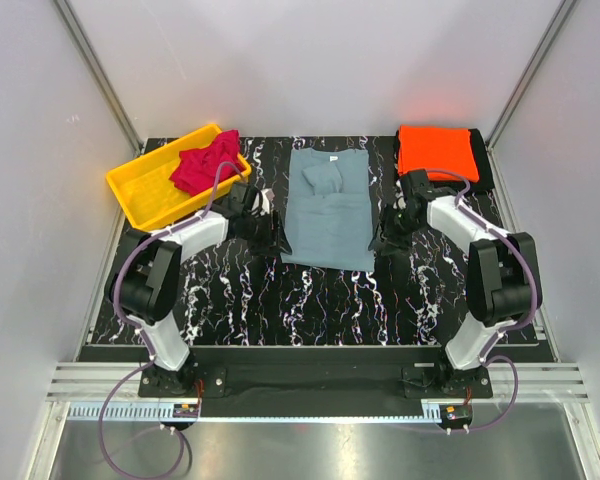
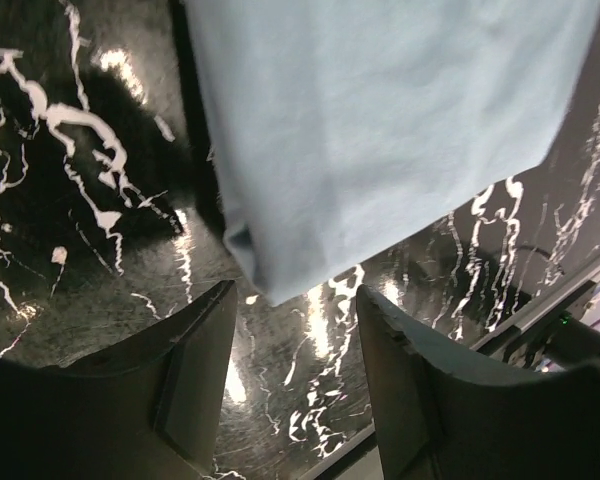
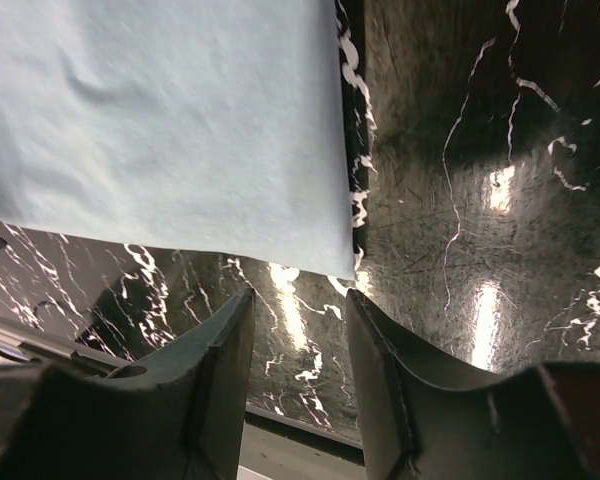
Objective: Fold and stack the t-shirts
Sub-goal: Fold the tshirt
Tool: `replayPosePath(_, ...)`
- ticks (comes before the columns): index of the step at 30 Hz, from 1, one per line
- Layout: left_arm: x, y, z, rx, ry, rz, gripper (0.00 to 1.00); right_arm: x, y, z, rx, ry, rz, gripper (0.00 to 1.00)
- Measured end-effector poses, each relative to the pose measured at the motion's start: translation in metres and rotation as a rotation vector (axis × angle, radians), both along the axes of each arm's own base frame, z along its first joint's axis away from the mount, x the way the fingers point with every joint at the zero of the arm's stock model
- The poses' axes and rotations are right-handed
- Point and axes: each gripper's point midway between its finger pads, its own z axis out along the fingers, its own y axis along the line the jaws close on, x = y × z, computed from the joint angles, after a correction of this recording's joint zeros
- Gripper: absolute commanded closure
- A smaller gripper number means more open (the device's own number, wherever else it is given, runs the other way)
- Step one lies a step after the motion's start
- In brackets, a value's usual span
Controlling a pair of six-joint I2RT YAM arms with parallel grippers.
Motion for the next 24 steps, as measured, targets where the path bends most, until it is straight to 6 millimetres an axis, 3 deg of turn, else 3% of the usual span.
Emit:
replayPosePath(13,-0.002,-0.001,-0.020,0.012,-0.003,-0.008,0.55,-0.020,0.003,-0.046,0.023,0.082,0.014,0.52)
replayPosePath(15,-0.004,-0.002,-0.026,0.016,0.010,-0.010,0.64,-0.020,0.004,-0.053,0.026,0.095,0.016,0.53)
replayPosePath(17,-0.005,-0.002,-0.032,0.023,0.023,-0.011,0.75,-0.020,0.005,-0.058,0.036,0.106,0.016,0.60)
replayPosePath(18,-0.005,-0.002,-0.034,0.028,0.027,-0.010,0.82,-0.020,0.006,-0.058,0.036,0.103,0.017,0.74)
replayPosePath(19,-0.006,-0.001,-0.037,0.034,0.034,-0.008,0.89,-0.019,0.005,-0.059,0.033,0.097,0.019,0.96)
replayPosePath(21,-0.007,0.000,-0.042,0.051,0.045,0.002,1.00,-0.020,0.004,-0.063,0.030,0.099,0.010,1.00)
replayPosePath(24,-0.007,0.000,-0.044,0.066,0.050,0.012,1.00,-0.021,0.005,-0.064,0.034,0.093,0.000,1.00)
